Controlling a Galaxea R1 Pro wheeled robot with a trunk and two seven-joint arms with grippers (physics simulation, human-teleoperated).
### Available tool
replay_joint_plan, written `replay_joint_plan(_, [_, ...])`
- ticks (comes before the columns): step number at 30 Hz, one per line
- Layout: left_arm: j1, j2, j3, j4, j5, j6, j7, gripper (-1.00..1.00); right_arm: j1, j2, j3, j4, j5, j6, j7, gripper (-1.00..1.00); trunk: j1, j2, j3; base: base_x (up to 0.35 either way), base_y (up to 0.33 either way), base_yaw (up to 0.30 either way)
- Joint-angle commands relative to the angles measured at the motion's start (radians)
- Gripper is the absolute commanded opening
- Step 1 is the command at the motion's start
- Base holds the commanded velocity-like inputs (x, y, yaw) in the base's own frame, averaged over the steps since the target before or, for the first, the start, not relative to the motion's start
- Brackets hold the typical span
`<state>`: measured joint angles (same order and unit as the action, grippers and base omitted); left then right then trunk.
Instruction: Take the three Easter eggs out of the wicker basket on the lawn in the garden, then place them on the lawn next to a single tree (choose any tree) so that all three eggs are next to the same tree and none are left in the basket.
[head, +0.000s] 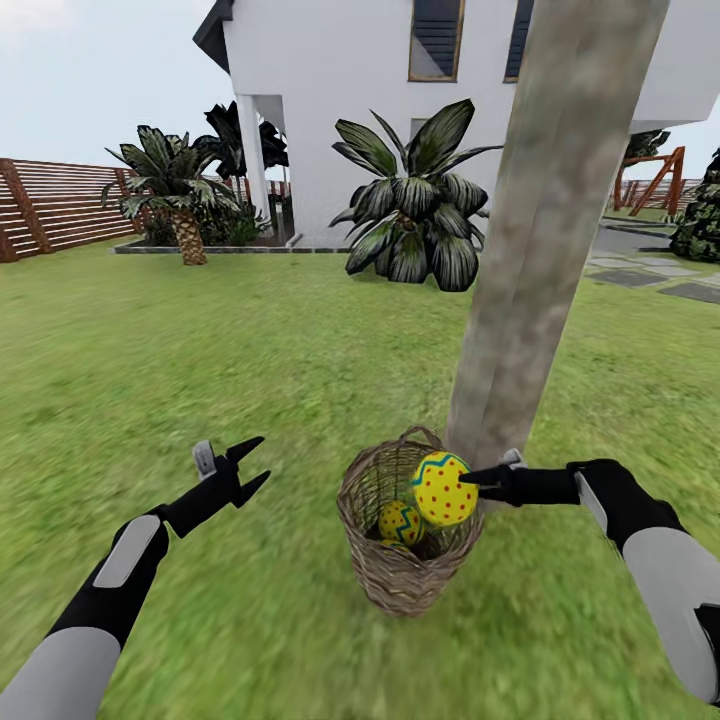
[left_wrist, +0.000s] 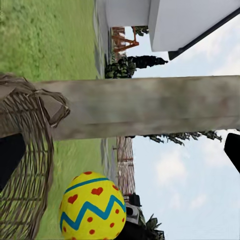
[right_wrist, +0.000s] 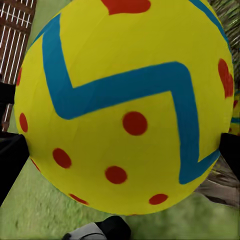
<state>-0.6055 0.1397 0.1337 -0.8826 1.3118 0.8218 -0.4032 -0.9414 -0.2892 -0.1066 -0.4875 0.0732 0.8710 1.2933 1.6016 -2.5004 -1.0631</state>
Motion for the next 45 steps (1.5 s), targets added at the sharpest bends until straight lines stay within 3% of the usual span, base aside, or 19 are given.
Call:
replay_joint_plan(1, [-0.001, -0.001, 0.002, 0.001, -0.002, 0.007, -0.002, 1.00, 0.000, -0.008, -0.005, 0.000, 0.007, 0.008, 0.013, -1.00, 0.000, 0.000, -0.001, 0.000, -0.126, 0.000])
replay_joint_plan(16, [-0.001, -0.005, -0.012, 0.000, -0.003, 0.006, -0.001, 1.00, 0.000, -0.024, -0.005, -0.004, 0.018, 0.007, 0.004, -1.00, 0.000, 0.000, -0.001, 0.013, -0.285, 0.000])
replay_joint_plan(24, [-0.001, -0.010, -0.016, 0.001, -0.003, 0.007, -0.002, 1.00, 0.000, -0.076, -0.005, -0.004, 0.022, 0.006, -0.005, -1.00, 0.000, 0.000, -0.001, 0.089, -0.296, 0.000])
replay_joint_plan(30, [0.002, -0.039, -0.016, 0.002, -0.003, 0.008, -0.002, 1.00, 0.000, -0.074, 0.000, -0.002, 0.024, 0.005, -0.141, -1.00, 0.000, 0.000, -0.001, 0.067, -0.188, 0.000])
replay_joint_plan(37, [0.003, -0.042, -0.017, 0.002, -0.002, 0.009, -0.002, 1.00, 0.013, -0.064, 0.002, 0.015, 0.024, -0.075, -0.385, -1.00, 0.000, 0.000, -0.001, -0.259, -0.092, 0.000])
replay_joint_plan(41, [0.004, -0.061, -0.028, 0.002, -0.002, 0.010, -0.002, 1.00, 0.031, -0.014, 0.002, 0.050, 0.039, -0.151, -0.500, -1.00, 0.000, 0.000, -0.001, -0.133, -0.095, 0.000])
replay_joint_plan(43, [0.006, -0.063, -0.029, 0.002, 0.000, 0.010, -0.002, 1.00, 0.051, 0.028, 0.002, 0.063, 0.071, -0.222, -0.534, -1.00, 0.000, 0.000, -0.001, -0.010, -0.008, 0.000])
replay_joint_plan(45, [0.007, -0.063, -0.031, 0.002, 0.001, 0.010, -0.003, 1.00, 0.070, 0.080, 0.002, 0.094, 0.122, -0.334, -0.641, -1.00, 0.000, 0.000, -0.001, -0.075, -0.129, 0.000])
